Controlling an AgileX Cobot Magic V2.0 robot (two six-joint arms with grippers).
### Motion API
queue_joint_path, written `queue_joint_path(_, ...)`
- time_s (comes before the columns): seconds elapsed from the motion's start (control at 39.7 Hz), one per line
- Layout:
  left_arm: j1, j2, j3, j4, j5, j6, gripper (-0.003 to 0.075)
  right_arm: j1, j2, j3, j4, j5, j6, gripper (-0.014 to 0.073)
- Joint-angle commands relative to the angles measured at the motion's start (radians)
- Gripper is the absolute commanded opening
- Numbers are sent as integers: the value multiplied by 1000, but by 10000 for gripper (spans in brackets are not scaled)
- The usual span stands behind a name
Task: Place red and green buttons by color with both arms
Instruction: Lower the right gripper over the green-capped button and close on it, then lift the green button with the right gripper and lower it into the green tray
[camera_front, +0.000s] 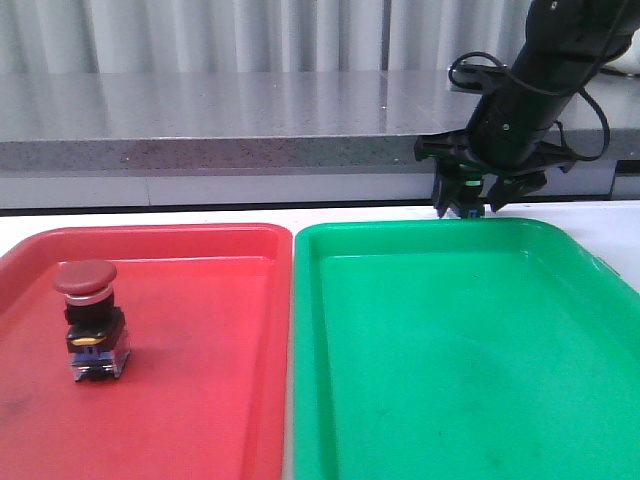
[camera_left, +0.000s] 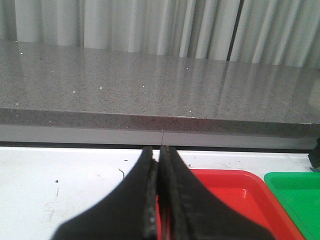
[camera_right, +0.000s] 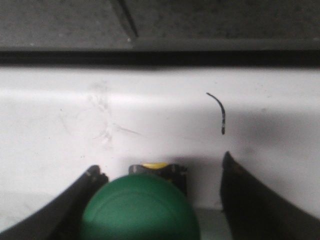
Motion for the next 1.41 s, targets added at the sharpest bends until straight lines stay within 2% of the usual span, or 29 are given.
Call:
queue_joint_path(0.0, 2, 10, -24, 4, -86, -2, -20, -4, -57, -35, 3, -52, 2, 303)
queue_joint_path(0.13, 2, 10, -24, 4, -86, -2, -20, -4, -57, -35, 3, -52, 2, 142)
queue_joint_path(0.25, 2, 10, -24, 4, -86, -2, -20, -4, -58, -35, 3, -52, 2, 73)
queue_joint_path(0.63, 2, 10, -24, 4, -86, -2, -20, -4, -204, -35, 2, -47, -57, 66)
queue_joint_path(0.88, 2, 10, -24, 4, -86, -2, -20, 5, -313, -19, -5, 83, -68, 66)
queue_joint_path(0.96, 2, 10, -24, 4, -86, -2, -20, 24, -356, 30, -11, 62, -83, 66)
queue_joint_path(1.13, 2, 10, -24, 4, -86, -2, -20, 98, -510, 275, -14, -66, -86, 66)
queue_joint_path(1.39, 2, 10, -24, 4, -86, -2, -20, 218, -590, 562, -10, -100, -85, 66)
